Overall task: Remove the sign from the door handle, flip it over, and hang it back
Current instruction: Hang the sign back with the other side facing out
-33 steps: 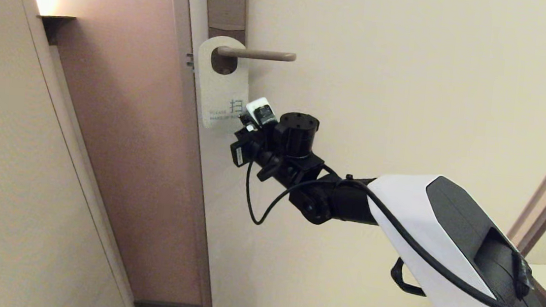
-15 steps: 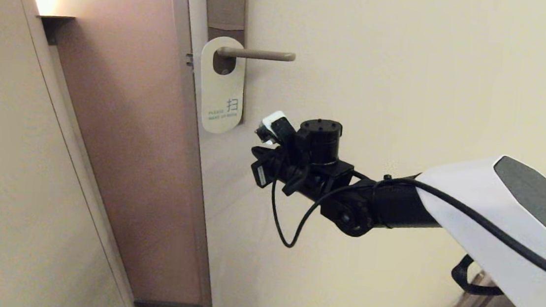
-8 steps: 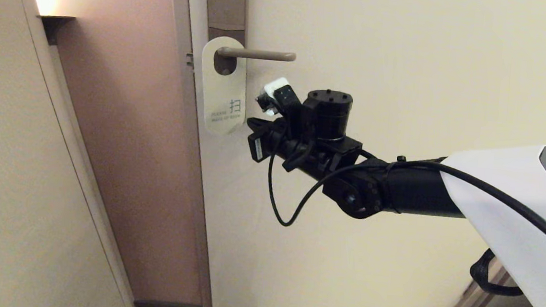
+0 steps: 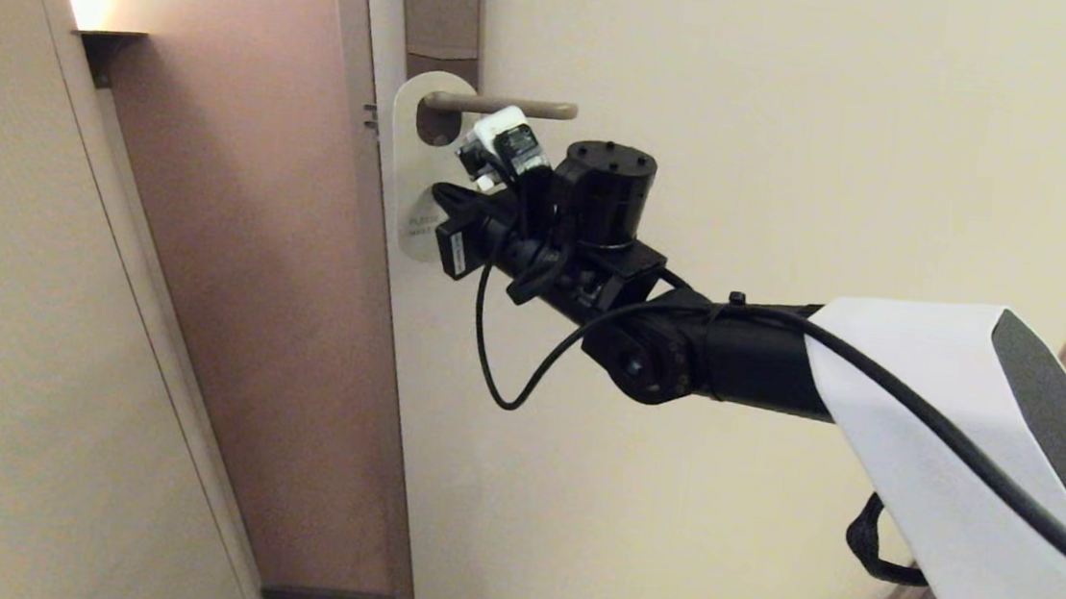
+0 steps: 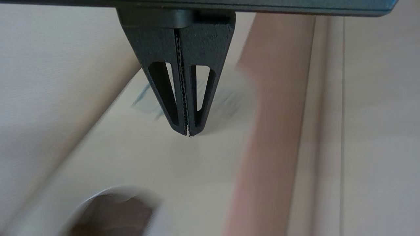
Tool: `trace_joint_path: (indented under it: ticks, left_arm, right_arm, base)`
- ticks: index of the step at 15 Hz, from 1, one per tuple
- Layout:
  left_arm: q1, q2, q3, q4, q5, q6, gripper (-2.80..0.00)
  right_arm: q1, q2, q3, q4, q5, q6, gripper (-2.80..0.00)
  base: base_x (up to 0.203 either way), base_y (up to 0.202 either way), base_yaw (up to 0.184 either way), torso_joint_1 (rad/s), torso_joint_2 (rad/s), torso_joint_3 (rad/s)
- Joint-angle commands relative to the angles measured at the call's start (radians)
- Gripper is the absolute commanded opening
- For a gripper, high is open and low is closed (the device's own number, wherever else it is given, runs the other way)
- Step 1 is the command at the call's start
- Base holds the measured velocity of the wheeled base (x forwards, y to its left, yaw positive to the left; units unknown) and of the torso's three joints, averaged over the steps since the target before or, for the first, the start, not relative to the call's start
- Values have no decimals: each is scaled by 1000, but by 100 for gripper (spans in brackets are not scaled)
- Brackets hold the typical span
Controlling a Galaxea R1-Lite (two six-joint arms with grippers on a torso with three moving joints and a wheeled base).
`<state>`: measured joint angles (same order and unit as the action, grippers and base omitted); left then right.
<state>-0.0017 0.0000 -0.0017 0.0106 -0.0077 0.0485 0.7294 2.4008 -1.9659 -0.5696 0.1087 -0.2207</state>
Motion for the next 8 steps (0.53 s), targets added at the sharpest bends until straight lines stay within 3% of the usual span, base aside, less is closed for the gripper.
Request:
trace_joint_path:
  ticks: [1, 8]
  left_arm:
    - [0, 2, 0, 0, 0, 1, -280]
    - [0, 2, 0, 0, 0, 1, -280]
  right_arm:
    - [4, 51, -11, -10, 7, -7, -280]
    - [-10, 98, -18, -122, 6, -2, -280]
  base:
    - [0, 0, 0, 0, 0, 0]
    - [0, 0, 0, 0, 0, 0]
